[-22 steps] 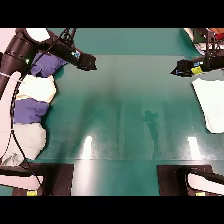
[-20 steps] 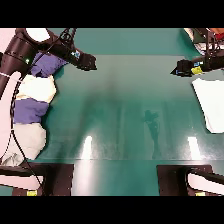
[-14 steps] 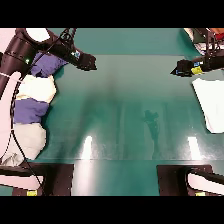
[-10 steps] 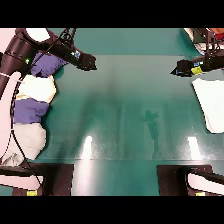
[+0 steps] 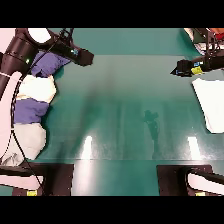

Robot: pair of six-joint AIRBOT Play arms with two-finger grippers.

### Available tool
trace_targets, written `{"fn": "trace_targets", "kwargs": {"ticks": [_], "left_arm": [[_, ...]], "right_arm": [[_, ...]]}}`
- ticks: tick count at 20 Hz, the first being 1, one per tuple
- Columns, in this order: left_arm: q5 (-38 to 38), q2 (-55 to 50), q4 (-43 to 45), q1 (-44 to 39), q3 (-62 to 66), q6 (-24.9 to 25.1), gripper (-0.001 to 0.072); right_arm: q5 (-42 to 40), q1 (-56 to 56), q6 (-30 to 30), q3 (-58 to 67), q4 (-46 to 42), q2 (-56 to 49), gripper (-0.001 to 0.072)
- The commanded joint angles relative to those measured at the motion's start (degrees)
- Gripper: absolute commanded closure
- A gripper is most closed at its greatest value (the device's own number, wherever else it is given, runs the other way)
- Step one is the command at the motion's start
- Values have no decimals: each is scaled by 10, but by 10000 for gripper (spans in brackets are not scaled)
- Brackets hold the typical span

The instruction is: Fold the shirts.

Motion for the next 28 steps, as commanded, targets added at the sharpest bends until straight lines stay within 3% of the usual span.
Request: {"fn": "trace_targets", "kwargs": {"ticks": [1,3,5,15,19,21,25,28], "left_arm": [[62,0,216,18,0,-56,664],[86,-3,196,57,0,-114,665],[87,-7,187,77,0,-130,665],[147,-32,198,81,0,-128,654],[118,-32,173,81,0,-129,652],[95,-36,178,83,0,-143,-4],[87,-38,235,107,0,-188,-7],[57,-56,233,170,0,-220,-7]], "right_arm": [[0,0,0,0,1,0,695],[1,0,1,0,4,0,696],[3,1,1,0,6,0,696],[25,6,1,0,6,0,695],[36,6,1,0,6,0,695],[35,6,1,0,6,0,695],[38,6,1,0,6,0,695],[47,6,1,0,6,0,695]]}}
